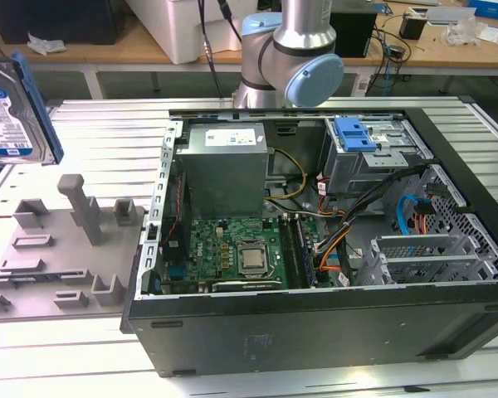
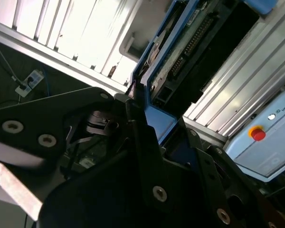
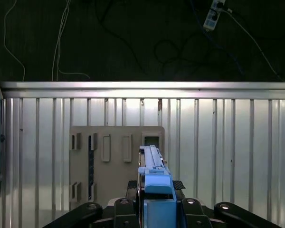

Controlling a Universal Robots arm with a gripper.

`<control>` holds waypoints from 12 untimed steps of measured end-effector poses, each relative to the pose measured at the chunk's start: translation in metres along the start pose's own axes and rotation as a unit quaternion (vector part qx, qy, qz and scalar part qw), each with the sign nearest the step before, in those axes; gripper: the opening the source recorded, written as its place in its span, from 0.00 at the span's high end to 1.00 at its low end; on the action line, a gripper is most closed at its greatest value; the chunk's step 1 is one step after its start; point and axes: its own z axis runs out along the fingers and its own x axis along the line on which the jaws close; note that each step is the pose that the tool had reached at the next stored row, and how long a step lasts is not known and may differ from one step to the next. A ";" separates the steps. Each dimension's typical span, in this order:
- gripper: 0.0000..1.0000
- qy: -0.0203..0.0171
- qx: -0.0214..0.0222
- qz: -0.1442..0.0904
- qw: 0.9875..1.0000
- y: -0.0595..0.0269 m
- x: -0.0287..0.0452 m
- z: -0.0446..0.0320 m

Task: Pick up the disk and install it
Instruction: 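Pick up the disk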

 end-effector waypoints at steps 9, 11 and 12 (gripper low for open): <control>0.63 0.000 0.000 0.000 1.000 0.0005 0.0014 -0.0229; 0.63 0.000 0.000 0.000 1.000 0.0005 0.0016 -0.0272; 0.63 0.000 0.000 0.000 1.000 0.0005 0.0017 -0.0294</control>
